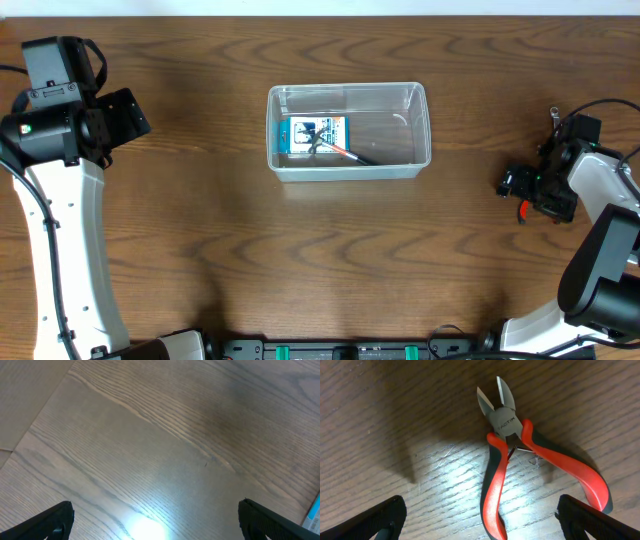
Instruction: Pack container
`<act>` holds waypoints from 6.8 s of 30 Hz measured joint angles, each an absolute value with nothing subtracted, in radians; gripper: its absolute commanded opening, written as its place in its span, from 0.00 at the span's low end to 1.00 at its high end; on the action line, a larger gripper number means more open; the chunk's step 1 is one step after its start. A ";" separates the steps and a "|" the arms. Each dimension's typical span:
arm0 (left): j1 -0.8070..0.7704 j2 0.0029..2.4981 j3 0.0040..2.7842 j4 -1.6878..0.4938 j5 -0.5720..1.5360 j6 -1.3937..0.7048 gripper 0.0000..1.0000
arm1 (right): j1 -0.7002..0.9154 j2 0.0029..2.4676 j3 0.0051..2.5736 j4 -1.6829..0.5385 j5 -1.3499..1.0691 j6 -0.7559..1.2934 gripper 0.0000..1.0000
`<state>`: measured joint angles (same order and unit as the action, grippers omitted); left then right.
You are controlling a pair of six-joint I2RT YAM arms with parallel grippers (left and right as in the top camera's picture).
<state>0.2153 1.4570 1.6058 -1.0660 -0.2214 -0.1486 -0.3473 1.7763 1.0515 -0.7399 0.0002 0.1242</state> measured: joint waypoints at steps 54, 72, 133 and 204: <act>0.215 1.457 1.606 -1.066 -0.221 -0.149 0.98 | -0.295 1.777 0.999 -0.641 0.015 0.162 0.99; 0.215 1.457 1.606 -1.066 -0.221 -0.149 0.98 | -0.335 1.777 0.999 -0.668 0.015 0.140 0.99; 0.215 1.457 1.606 -1.066 -0.221 -0.149 0.98 | -0.336 1.775 0.973 -0.611 0.026 0.213 0.52; 0.215 1.457 1.606 -1.066 -0.222 -0.149 0.98 | -0.218 1.778 1.460 -0.999 -0.051 0.040 0.07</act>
